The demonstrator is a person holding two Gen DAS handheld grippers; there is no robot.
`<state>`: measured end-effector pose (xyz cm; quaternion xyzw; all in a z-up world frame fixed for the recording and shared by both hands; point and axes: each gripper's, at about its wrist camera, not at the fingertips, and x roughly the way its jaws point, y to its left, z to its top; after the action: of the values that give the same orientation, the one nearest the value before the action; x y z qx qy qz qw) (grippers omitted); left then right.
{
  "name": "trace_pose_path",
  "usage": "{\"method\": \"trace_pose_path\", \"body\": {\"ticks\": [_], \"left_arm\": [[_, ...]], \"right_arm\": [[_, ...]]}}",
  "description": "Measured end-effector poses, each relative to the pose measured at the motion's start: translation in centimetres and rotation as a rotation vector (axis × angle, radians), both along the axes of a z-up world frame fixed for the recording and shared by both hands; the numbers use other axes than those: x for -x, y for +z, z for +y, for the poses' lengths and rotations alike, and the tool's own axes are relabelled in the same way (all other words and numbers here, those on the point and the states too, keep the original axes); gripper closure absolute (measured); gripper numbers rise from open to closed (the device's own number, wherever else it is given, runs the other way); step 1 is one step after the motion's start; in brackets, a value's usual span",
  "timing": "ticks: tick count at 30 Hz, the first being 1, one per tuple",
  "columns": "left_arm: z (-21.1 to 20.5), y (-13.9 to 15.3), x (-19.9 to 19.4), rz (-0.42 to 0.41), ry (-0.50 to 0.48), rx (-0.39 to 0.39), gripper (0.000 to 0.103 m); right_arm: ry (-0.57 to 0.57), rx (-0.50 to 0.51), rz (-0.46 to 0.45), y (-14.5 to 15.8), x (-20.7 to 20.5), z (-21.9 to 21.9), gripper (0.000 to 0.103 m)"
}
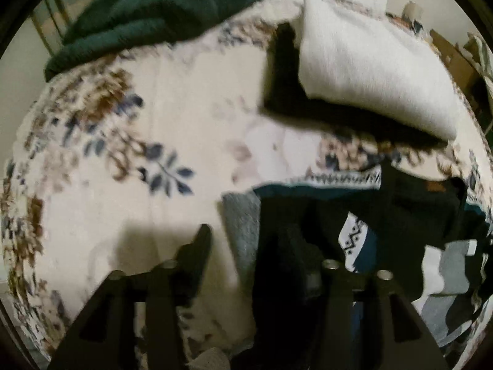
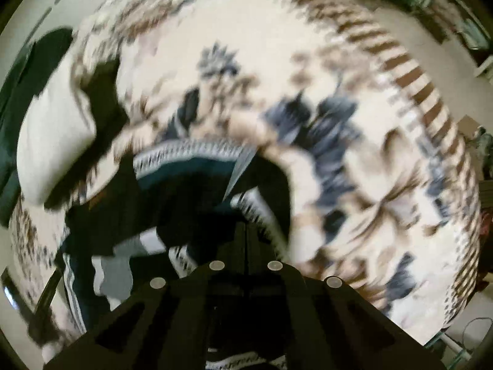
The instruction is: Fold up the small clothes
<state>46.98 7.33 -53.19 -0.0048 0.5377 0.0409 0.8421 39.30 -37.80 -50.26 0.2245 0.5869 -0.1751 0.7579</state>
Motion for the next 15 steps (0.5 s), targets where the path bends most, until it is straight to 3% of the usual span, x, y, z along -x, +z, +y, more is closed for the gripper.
{"method": "trace_pose_path", "body": {"ticks": [2, 3, 5, 7, 9, 10, 11, 12, 15], "left_arm": [[-0.1, 1.2, 0.6, -0.037, 0.013, -0.006, 0.008], [-0.1, 1.4, 0.9, -0.048, 0.015, -0.005, 0.007], [-0.1, 2.0, 1.3, -0.063, 0.026, -0.019, 0.007], [0.1, 2.0, 1.4, -0.068, 0.022, -0.023, 0.007], [-0.3, 1.6, 1.4, -0.055, 0.013, -0.023, 0.007], [-0.4, 1.2, 1.5, -0.042, 0.007, -0.023, 0.007], [-0.5, 1.0, 1.7, -0.033, 0.002, -0.025, 0.007], [-0.6, 0.8, 2.0, -0.028, -0.004, -0.027, 0.007], [-1.0, 0.9, 3.0, -0.040, -0.026, -0.050, 0.007]], "right_arm": [[0.008, 0.002, -0.016, 1.0, 0.0, -0.5, 0.101], [0.018, -0.024, -0.009, 1.0, -0.1, -0.7, 0.096], [0.033, -0.086, 0.008, 0.6, -0.1, -0.9, 0.051], [0.042, -0.118, 0.022, -0.3, 0.3, -0.9, 0.043], [0.060, -0.157, 0.085, -2.2, 0.4, -0.4, 0.043], [0.058, -0.182, 0.119, -3.2, 0.5, -0.2, 0.052], [0.060, -0.195, 0.136, -3.9, 0.6, 0.2, 0.089], [0.069, -0.164, 0.131, -3.6, 0.6, 0.9, 0.100], [0.103, -0.058, -0.019, 0.5, 1.0, 2.8, 0.100]]}}
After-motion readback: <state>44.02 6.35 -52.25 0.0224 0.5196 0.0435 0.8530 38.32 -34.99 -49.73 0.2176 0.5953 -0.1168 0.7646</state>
